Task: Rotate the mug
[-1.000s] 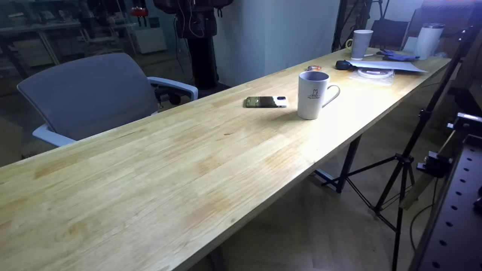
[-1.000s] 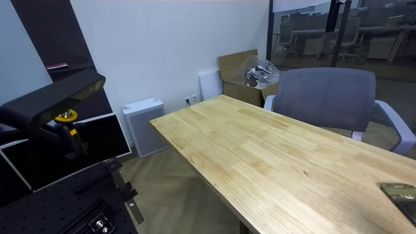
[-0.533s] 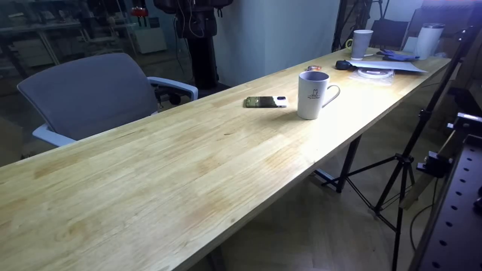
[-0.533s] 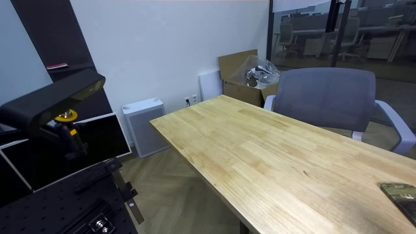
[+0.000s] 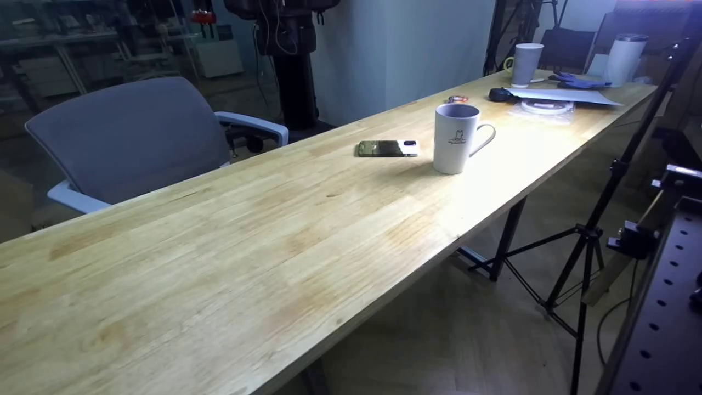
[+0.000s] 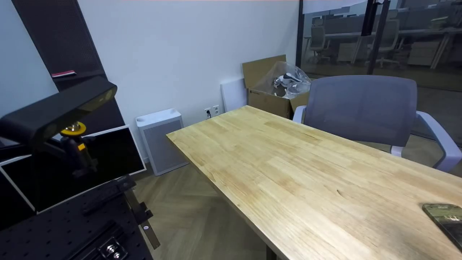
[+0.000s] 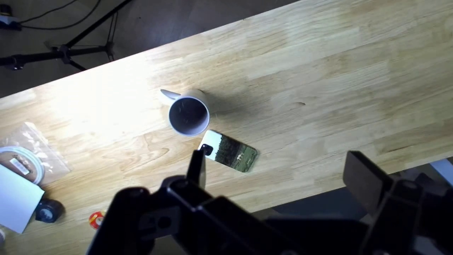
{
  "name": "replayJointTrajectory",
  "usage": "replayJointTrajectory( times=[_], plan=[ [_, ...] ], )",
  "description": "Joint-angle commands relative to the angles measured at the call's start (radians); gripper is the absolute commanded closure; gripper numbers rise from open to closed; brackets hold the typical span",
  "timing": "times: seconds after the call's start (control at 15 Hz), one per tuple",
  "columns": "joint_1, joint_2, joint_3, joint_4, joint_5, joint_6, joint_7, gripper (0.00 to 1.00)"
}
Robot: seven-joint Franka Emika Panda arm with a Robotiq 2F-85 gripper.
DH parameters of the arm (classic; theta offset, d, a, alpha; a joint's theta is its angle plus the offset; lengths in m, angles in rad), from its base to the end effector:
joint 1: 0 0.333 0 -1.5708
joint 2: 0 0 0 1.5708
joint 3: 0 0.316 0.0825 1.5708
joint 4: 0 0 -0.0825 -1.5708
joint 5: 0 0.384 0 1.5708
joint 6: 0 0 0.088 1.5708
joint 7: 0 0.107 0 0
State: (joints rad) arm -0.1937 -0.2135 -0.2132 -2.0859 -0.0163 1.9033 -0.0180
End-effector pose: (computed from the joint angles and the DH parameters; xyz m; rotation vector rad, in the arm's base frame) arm 0.4536 -0.2032 0.5172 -3.0619 0.5883 -0.0497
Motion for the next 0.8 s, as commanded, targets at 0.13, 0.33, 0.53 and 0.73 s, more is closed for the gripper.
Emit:
replayJointTrajectory(
  times=[0.13,0.33,0.53,0.73],
  plan=[
    [-0.024,0.113,-0.023,0.007,-0.005,0.181,0.003,0.0],
    [-0.038,0.178,-0.031,0.018,0.001,0.249,0.007,0.0],
    [-0.041,0.185,-0.031,0.004,-0.002,0.246,-0.002,0.0],
    [-0.045,0.214,-0.032,0.009,-0.003,0.247,-0.002,0.0]
  ],
)
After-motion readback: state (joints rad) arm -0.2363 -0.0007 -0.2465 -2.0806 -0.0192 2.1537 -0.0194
